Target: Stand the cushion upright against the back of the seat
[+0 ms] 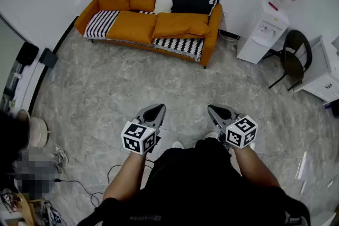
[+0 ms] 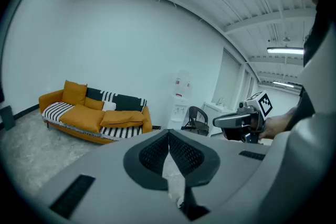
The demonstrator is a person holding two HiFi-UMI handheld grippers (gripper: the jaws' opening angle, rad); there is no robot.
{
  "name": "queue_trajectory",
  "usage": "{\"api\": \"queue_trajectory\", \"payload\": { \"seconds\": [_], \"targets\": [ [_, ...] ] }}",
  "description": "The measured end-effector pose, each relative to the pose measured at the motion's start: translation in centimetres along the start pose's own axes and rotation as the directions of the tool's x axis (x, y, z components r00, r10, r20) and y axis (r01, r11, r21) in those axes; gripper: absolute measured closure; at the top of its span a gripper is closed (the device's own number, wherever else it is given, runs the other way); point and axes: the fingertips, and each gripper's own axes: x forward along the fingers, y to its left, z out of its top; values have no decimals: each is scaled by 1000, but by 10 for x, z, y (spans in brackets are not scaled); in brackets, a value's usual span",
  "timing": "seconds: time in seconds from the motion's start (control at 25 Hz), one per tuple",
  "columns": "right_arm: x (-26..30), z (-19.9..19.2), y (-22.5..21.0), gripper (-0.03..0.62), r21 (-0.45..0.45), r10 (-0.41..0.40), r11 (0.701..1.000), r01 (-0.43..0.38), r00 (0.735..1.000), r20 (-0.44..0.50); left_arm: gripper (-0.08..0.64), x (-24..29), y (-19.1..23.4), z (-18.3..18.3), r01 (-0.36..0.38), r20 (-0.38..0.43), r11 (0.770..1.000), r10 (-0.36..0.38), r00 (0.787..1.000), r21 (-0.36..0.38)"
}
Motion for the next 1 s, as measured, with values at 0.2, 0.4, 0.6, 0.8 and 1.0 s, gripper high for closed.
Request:
{"api": "queue_trajectory", "payload": {
  "seconds": [0.2, 0.4, 0.6, 0.8, 1.0],
  "targets": [
    [3, 1, 2, 557, -1, 0, 1000, 0, 1000, -2, 543, -2, 1, 4, 1, 4, 1000, -1, 1000, 6],
    [4, 1, 1, 557, 3, -2, 1000, 2, 1000, -3, 543, -2, 2, 4, 2, 4, 1000, -2, 1000, 11],
    [8, 1, 0, 557, 2, -5, 1000, 5, 1000, -7, 543, -3, 6, 5, 0, 8, 1000, 0, 1000, 10],
    [12, 7, 4, 557, 21, 6, 1000, -6, 1000, 17, 543, -8, 8, 7, -4, 14, 1000, 4, 1000, 5],
    [22, 14, 11, 554, -2, 18, 1000, -18, 999, 31, 543, -17, 17, 3, -25, 13, 1000, 25, 1000, -3]
  ]
}}
